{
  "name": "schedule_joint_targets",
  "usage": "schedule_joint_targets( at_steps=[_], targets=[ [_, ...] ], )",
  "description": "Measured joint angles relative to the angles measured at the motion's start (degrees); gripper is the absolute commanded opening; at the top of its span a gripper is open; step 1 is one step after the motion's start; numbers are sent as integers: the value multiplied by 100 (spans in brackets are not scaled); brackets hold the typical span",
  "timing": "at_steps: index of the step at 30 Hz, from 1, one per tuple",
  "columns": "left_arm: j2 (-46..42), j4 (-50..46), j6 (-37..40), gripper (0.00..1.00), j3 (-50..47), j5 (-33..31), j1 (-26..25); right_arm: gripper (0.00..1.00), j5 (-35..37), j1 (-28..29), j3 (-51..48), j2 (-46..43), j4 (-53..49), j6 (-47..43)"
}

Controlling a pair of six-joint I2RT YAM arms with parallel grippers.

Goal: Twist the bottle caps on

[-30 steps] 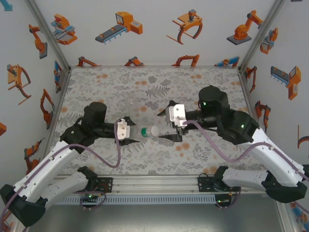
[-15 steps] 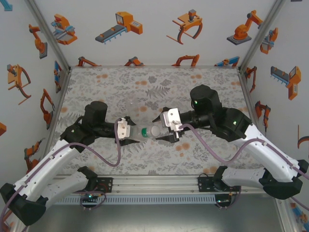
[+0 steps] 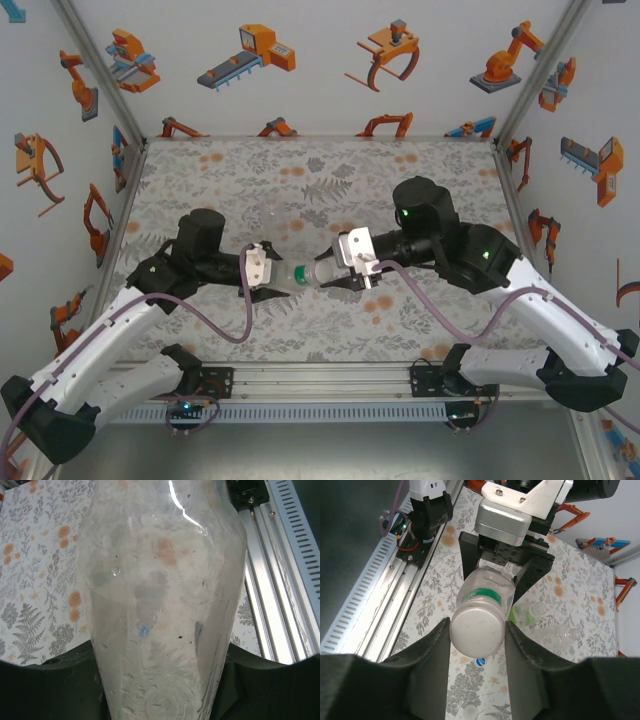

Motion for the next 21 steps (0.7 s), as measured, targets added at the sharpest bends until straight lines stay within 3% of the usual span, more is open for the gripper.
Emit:
schedule_joint_targets(
  at_steps=[3, 8, 14, 21],
  targets=[
    [0, -7, 0, 0, 9, -50, 0, 20, 74, 0, -20, -11, 26, 76],
    [-72, 4, -24, 0, 9, -411, 0, 14, 570, 11, -492, -275, 603, 942],
    [-332, 201, -136, 0, -114, -1128, 15, 1, 1344, 11, -1578, -717, 2188, 3241],
    [-345, 428, -271, 0, -136, -1749, 39, 0, 2055, 35, -2308, -643, 3648, 5888]
  ],
)
